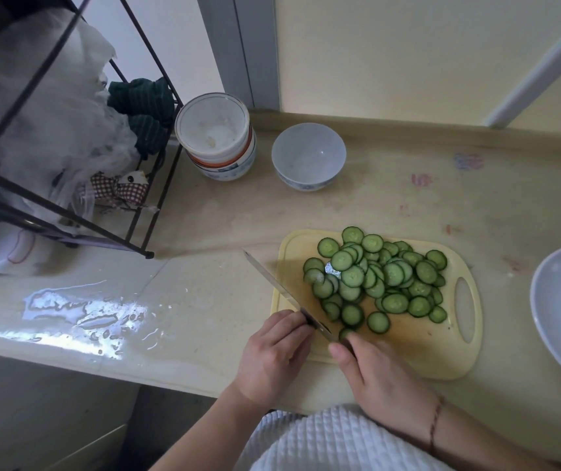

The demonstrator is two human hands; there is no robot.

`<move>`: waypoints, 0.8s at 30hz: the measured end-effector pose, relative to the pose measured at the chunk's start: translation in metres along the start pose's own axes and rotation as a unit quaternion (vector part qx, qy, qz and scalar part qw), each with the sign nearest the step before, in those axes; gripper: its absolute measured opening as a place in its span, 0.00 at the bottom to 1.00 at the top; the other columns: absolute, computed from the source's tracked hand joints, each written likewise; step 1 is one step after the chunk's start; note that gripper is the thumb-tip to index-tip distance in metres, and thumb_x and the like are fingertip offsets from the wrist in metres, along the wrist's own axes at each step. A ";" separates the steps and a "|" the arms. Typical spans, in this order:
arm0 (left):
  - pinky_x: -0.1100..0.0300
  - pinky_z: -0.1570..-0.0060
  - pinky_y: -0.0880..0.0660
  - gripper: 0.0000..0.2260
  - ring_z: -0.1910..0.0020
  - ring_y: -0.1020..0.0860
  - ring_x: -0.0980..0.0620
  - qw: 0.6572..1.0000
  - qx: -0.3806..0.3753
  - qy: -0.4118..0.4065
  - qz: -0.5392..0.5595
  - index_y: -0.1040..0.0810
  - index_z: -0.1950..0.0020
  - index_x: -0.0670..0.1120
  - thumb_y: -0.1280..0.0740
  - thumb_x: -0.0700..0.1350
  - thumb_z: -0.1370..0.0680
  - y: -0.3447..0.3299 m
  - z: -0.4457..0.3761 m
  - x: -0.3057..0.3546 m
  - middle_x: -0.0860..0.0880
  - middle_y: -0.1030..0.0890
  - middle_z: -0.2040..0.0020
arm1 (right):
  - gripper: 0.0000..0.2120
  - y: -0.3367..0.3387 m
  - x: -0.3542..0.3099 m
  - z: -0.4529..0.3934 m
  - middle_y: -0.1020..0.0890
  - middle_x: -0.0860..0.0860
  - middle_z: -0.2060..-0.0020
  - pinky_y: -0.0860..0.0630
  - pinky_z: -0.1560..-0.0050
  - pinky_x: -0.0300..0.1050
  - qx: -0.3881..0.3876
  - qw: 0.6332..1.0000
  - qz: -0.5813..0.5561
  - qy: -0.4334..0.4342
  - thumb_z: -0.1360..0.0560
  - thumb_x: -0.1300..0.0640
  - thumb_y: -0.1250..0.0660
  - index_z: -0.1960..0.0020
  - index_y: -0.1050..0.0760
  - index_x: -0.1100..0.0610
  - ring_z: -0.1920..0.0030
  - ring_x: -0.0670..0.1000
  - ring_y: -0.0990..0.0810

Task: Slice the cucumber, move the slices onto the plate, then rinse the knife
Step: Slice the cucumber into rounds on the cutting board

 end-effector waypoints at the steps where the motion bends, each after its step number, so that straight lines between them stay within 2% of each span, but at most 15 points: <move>1: 0.56 0.47 0.21 0.04 0.48 0.18 0.47 1.000 0.000 0.003 0.002 0.15 0.49 0.40 0.28 0.39 0.22 -0.001 0.001 -0.001 0.47 0.16 0.47 | 0.18 -0.003 -0.001 -0.004 0.29 0.46 0.70 0.30 0.62 0.47 0.000 1.000 -0.002 -0.003 0.22 0.38 0.55 0.61 0.38 0.49 0.66 0.50 0.26; 4: 0.55 0.47 0.21 0.05 0.49 0.19 0.47 1.000 0.001 0.003 -0.003 0.15 0.49 0.39 0.28 0.39 0.22 -0.001 0.001 0.000 0.47 0.17 0.47 | 0.18 -0.006 -0.001 -0.012 0.27 0.46 0.70 0.28 0.64 0.47 0.006 1.000 -0.012 0.002 0.21 0.39 0.52 0.58 0.35 0.51 0.66 0.51 0.24; 6: 0.55 0.46 0.21 0.06 0.49 0.20 0.46 1.000 0.000 0.005 -0.012 0.16 0.47 0.38 0.28 0.38 0.23 -0.001 0.001 0.000 0.46 0.18 0.46 | 0.20 -0.002 0.005 -0.015 0.26 0.46 0.71 0.31 0.69 0.43 0.015 1.000 -0.024 -0.003 0.23 0.37 0.54 0.61 0.34 0.50 0.69 0.48 0.25; 8: 0.57 0.44 0.23 0.09 0.49 0.21 0.46 1.000 -0.009 0.009 -0.023 0.17 0.43 0.38 0.30 0.37 0.22 -0.001 0.001 0.000 0.46 0.21 0.44 | 0.21 0.007 0.014 -0.016 0.26 0.46 0.71 0.34 0.70 0.40 0.019 0.999 -0.038 -0.025 0.24 0.37 0.54 0.63 0.33 0.50 0.69 0.46 0.26; 11: 0.60 0.42 0.25 0.11 0.47 0.22 0.48 0.999 -0.028 0.024 -0.019 0.19 0.40 0.39 0.34 0.36 0.21 0.000 0.001 -0.002 0.47 0.24 0.41 | 0.23 0.019 0.031 -0.017 0.26 0.47 0.72 0.33 0.70 0.38 0.021 0.995 -0.069 -0.067 0.23 0.38 0.53 0.63 0.31 0.52 0.72 0.45 0.28; 15: 0.60 0.45 0.22 0.12 0.47 0.20 0.52 0.991 0.004 0.128 0.025 0.20 0.40 0.43 0.33 0.39 0.23 0.013 -0.008 -0.016 0.49 0.21 0.44 | 0.25 0.023 0.033 -0.014 0.28 0.47 0.74 0.30 0.68 0.45 0.009 0.991 -0.121 -0.064 0.27 0.33 0.53 0.64 0.31 0.53 0.75 0.43 0.31; 19: 0.74 0.52 0.28 0.13 0.56 0.23 0.59 0.979 0.025 0.204 0.014 0.21 0.45 0.45 0.25 0.34 0.27 0.028 -0.050 -0.027 0.53 0.19 0.53 | 0.25 0.033 0.033 -0.003 0.30 0.46 0.78 0.34 0.71 0.44 0.044 0.979 -0.187 -0.070 0.28 0.34 0.50 0.63 0.29 0.54 0.76 0.43 0.33; 22: 0.69 0.55 0.26 0.11 0.58 0.24 0.58 0.976 0.013 0.219 -0.001 0.19 0.47 0.44 0.24 0.37 0.27 0.024 -0.092 -0.040 0.52 0.18 0.54 | 0.26 0.046 0.047 0.012 0.31 0.46 0.78 0.36 0.71 0.46 0.083 0.962 -0.243 -0.094 0.29 0.32 0.48 0.61 0.27 0.54 0.76 0.44 0.34; 24: 0.64 0.53 0.26 0.09 0.55 0.21 0.53 0.975 -0.038 0.217 -0.015 0.18 0.46 0.44 0.25 0.39 0.26 0.013 -0.115 -0.048 0.51 0.18 0.52 | 0.28 0.054 0.056 0.023 0.31 0.47 0.78 0.37 0.71 0.47 0.102 0.952 -0.270 -0.099 0.30 0.28 0.47 0.60 0.25 0.52 0.76 0.46 0.34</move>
Point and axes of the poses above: each hand's wrist, its own z-axis away from the middle knuckle, its own y-axis out of the back of the hand, x = y × z, the point moved 6 cm from there along -z, towards the middle knuckle
